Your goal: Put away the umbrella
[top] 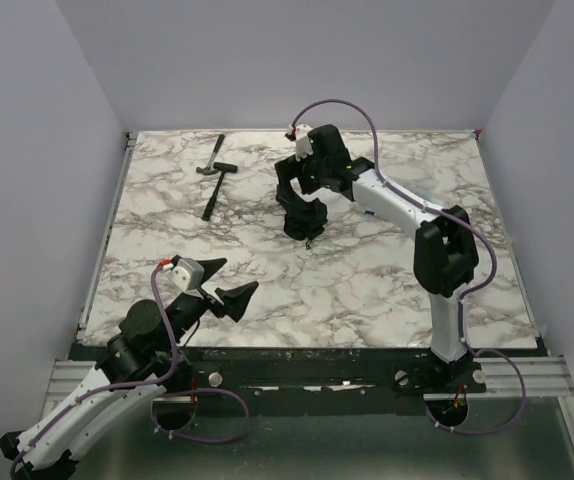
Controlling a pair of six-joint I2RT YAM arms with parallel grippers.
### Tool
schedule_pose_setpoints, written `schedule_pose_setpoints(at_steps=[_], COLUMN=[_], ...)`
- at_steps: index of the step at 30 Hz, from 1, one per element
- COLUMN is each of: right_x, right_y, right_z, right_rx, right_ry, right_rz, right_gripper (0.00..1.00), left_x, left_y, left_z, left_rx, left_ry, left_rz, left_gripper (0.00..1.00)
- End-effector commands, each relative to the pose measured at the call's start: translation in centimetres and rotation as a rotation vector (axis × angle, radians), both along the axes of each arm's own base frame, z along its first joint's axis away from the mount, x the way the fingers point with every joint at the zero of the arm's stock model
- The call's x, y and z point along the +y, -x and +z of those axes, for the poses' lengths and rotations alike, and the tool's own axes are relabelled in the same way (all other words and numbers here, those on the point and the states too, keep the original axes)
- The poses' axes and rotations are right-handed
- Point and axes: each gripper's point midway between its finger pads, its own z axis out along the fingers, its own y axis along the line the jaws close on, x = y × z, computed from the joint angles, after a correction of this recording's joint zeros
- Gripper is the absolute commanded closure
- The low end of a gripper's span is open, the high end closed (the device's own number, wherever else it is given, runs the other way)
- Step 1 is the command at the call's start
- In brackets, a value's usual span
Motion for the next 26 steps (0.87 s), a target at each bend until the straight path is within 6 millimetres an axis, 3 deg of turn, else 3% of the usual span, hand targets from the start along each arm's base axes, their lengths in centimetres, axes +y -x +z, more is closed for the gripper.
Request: schedule_pose_setpoints(at_steps=[1, 5, 8, 11, 14, 20, 26], right_x=[-0.7, -3.9, -8.0, -13.6, -18.2, -24.2, -26.7], right_y=[2.8, 5.6, 6.8, 7.7, 8.9, 11.5, 12.6], right_z=[4.0, 8.0, 10.6, 14.2, 16.4, 18.6, 20.0], right_rx=[-0.053, -0.13, -0.16, -0.213, -0.33, -0.404, -0.451], right_ry=[0.006, 0.067, -0.012, -0.126, -0.121, -0.228, -0.252], right_rz=[0.108, 0.182, 0.1, -0.021, -0.221, -0.485, -0.556], right_gripper=[0.0, 0.0, 0.0, 0.0, 0.0, 0.0, 0.0], left_x=[0.4, -0.3, 0.0, 2.9, 6.3, 7.5, 7.7], left_y=[-0.9, -2.7, -5.9, -8.9, -10.3, -9.4, -8.4], left_z=[1.9, 2.9, 2.6, 3.4, 4.2, 5.2, 4.3], left_rx=[0.039, 0.118, 0.277, 0.373, 0.389, 0.343, 0.326], left_ry=[0.06, 0.029, 0.04, 0.23, 0.284, 0.15, 0.062], left_rz=[0.06, 0.092, 0.11, 0.139, 0.221, 0.266, 0.256], left_gripper=[0.01, 0.01, 0.01, 0.02, 0.01, 0.01, 0.01])
